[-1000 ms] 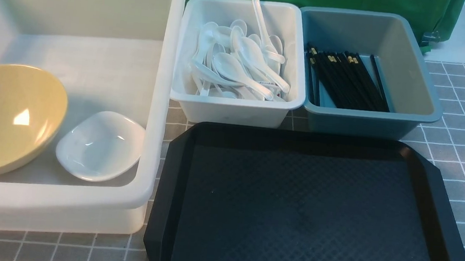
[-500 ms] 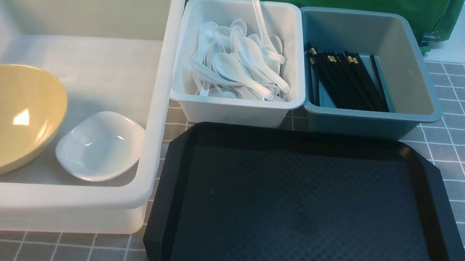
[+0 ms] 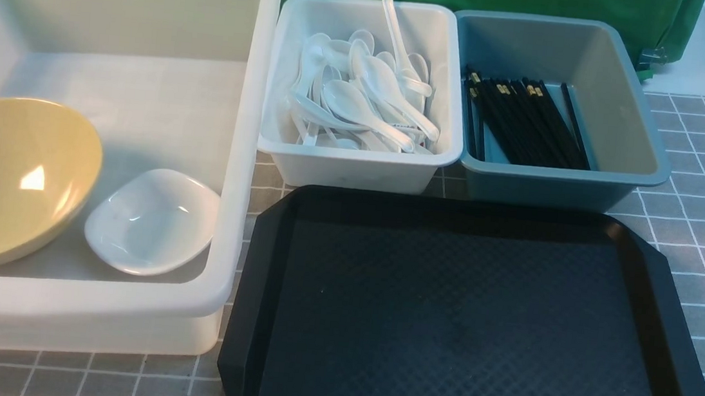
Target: On grey table put chopsticks spoon bowls plates into blue grey white boxes.
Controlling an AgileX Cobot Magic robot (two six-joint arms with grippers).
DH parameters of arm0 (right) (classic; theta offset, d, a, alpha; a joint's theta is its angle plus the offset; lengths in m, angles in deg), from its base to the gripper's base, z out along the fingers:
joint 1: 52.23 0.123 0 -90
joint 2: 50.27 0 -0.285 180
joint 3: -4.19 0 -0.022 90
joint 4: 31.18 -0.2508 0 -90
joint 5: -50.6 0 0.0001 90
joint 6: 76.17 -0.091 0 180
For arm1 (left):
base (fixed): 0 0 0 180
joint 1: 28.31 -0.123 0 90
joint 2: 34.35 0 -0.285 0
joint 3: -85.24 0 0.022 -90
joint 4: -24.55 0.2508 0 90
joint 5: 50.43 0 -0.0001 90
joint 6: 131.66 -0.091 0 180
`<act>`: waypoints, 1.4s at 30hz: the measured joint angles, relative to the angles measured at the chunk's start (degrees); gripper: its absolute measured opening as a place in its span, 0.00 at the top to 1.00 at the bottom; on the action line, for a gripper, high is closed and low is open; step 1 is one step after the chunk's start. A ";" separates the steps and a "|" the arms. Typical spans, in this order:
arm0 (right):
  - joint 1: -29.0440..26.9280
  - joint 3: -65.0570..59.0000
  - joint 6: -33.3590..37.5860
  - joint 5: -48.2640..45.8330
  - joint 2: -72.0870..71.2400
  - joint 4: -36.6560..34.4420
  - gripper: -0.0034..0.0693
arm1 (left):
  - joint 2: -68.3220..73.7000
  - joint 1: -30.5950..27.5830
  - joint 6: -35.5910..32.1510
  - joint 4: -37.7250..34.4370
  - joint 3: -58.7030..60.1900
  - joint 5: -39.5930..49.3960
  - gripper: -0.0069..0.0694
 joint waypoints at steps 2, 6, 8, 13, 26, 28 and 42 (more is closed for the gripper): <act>0.00 0.00 0.00 0.00 0.00 0.00 0.87 | 0.00 0.00 0.00 0.00 0.00 0.00 0.90; 0.00 0.00 0.00 0.00 0.00 0.00 0.87 | 0.00 0.00 0.00 0.00 0.00 0.00 0.90; 0.00 0.00 0.00 0.00 0.00 0.00 0.87 | 0.00 0.00 0.00 0.00 0.00 0.00 0.90; 0.00 0.00 0.00 0.00 0.00 0.00 0.87 | 0.00 0.00 0.00 0.00 0.00 0.00 0.90; 0.00 0.00 0.00 0.00 0.00 0.00 0.84 | 0.00 0.00 0.25 0.00 0.00 0.00 0.90; 0.00 0.00 0.00 0.00 0.00 0.00 0.84 | 0.00 0.00 0.25 0.00 0.00 0.00 0.90; 0.00 0.00 0.00 0.00 0.00 0.00 0.81 | 0.00 0.00 0.25 -0.02 0.00 0.00 0.90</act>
